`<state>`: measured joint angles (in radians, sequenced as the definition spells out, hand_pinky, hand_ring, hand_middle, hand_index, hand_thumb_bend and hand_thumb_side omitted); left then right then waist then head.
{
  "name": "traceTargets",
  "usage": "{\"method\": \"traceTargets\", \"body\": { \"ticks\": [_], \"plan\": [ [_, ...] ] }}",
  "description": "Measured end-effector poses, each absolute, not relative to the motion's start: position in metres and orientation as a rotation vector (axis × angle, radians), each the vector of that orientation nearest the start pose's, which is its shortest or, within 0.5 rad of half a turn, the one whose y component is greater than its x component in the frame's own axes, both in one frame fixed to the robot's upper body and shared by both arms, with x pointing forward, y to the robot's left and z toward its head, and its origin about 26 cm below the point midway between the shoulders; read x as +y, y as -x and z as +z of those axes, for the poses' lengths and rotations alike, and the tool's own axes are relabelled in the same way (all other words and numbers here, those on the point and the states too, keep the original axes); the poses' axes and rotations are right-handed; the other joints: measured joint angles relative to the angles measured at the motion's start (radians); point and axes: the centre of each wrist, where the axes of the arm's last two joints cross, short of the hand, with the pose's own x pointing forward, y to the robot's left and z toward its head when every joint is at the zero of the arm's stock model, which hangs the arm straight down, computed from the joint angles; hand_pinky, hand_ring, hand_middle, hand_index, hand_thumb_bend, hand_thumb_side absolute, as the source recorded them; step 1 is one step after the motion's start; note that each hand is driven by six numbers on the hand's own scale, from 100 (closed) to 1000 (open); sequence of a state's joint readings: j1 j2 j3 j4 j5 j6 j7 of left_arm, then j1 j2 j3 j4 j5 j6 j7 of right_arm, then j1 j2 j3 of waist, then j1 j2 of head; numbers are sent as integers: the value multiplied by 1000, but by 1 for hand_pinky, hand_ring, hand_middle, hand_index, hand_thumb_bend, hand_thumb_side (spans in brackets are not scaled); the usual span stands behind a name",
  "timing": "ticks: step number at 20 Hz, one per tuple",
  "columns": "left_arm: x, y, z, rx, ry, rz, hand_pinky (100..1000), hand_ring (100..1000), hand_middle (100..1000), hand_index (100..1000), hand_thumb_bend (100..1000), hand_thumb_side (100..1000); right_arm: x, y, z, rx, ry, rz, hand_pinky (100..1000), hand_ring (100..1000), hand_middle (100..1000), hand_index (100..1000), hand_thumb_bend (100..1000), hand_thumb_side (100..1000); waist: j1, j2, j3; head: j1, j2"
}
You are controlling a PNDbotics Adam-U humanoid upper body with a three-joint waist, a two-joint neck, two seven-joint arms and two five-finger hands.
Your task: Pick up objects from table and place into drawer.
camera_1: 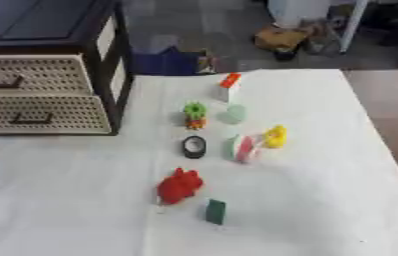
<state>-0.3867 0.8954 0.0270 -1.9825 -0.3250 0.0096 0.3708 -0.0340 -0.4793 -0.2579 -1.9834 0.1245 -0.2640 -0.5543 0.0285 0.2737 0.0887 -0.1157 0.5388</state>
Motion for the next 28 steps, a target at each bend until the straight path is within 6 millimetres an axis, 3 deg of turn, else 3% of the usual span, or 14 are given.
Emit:
{"method": "traceTargets", "body": {
  "ticks": [6,11,13,15,18,21,25,28],
  "plan": [
    [328,-286,316,2881,1650,1066,460,589,650,885,100,1000,-369,-258,171,-2387,945,-137,668,637,638,846,100,1000,1,0,4,0,-3],
    [321,-287,321,2780,1673,1257,347,497,587,888,100,1000,-369,-258,171,-2386,945,-137,669,637,638,846,100,1000,1,-2,4,1,-3],
    [317,-287,322,2761,1670,1316,347,497,587,888,100,1000,-369,-258,171,-2386,945,-136,669,637,638,846,100,1000,0,-2,4,4,-3],
    [314,-288,321,2750,1663,1375,222,372,478,896,100,1000,-369,-258,171,-2385,945,-136,669,638,639,846,100,1000,0,-2,3,7,-4],
    [311,-293,318,2740,1640,1481,104,247,379,893,100,1000,-369,-258,171,-2384,945,-133,669,638,638,846,100,1000,0,-3,0,9,-5],
    [311,-300,316,2738,1613,1600,100,100,235,873,100,1000,-369,-258,172,-2382,945,-129,669,638,638,846,100,1000,1,-5,-1,9,-8],
    [314,-307,315,2729,1583,1733,100,100,111,857,100,1000,-369,-258,173,-2382,947,-122,670,637,638,846,100,1000,3,-7,-2,9,-13],
    [314,-311,317,2709,1565,1814,100,100,100,846,100,1000,-369,-258,172,-2380,946,-120,670,637,637,846,100,1000,6,-8,-2,9,-14]
  ]
}}
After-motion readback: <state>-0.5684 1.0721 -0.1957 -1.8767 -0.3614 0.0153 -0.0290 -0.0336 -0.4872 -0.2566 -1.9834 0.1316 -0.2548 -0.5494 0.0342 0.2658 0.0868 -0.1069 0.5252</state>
